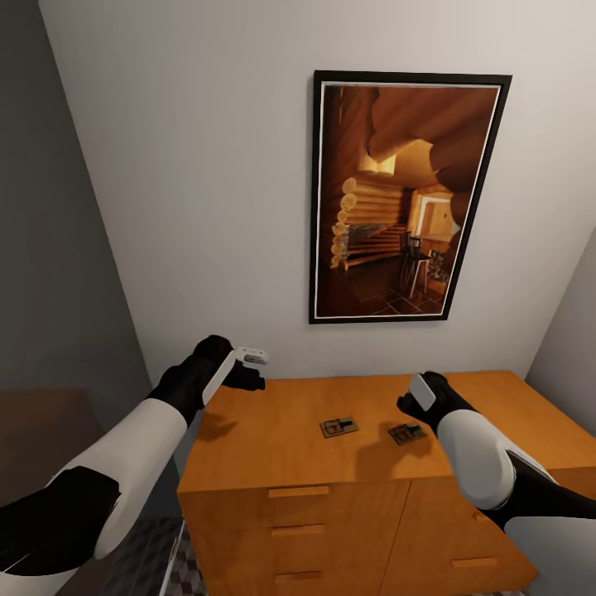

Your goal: Take the four mousetraps from the cabinet in the bathroom and place them on the bathroom floor. Make sure all four end up on the same floor surface, and ensure that at least two of them are either under or directly next to the same bathroom sink.

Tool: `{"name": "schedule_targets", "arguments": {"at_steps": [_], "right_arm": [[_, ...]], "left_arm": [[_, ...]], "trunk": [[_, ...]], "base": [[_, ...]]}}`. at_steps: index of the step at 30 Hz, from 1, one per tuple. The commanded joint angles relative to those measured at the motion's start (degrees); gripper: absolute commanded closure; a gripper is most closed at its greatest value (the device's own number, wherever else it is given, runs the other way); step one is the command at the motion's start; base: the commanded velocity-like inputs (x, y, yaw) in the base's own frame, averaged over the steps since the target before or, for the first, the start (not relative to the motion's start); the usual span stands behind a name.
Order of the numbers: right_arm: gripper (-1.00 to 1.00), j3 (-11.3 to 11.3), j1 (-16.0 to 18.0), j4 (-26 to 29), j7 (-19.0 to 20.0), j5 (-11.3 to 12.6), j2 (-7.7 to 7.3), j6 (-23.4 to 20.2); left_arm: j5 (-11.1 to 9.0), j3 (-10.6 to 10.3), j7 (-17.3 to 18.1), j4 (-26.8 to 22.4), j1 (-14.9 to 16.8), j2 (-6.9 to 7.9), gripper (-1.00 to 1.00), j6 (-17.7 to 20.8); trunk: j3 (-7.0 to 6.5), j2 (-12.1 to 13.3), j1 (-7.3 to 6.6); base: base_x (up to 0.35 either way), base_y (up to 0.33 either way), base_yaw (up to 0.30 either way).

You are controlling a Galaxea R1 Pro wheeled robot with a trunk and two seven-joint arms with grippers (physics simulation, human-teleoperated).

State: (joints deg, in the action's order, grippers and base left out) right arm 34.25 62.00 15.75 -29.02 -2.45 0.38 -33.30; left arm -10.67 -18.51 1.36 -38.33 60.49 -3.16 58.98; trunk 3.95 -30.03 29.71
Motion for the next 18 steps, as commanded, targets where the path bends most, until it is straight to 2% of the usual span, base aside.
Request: {"name": "schedule_targets", "arguments": {"at_steps": [1,18], "right_arm": [[-1.00,0.2,0.1,0.0,-0.1,-0.3,0.04,-0.4],[-1.00,0.2,0.1,-0.5,0.0,-0.3,0.04,-0.5]], "left_arm": [[0.0,-0.1,0.1,0.0,0.1,0.02,-1.00,0.2],[-0.1,-0.1,0.0,0.0,0.1,-1.00,-1.00,0.2]], "trunk": [[0.12,-0.1,0.03],[0.12,-0.1,0.03]], "base": [[0.000,0.000,0.000],[0.000,0.000,0.000]]}}
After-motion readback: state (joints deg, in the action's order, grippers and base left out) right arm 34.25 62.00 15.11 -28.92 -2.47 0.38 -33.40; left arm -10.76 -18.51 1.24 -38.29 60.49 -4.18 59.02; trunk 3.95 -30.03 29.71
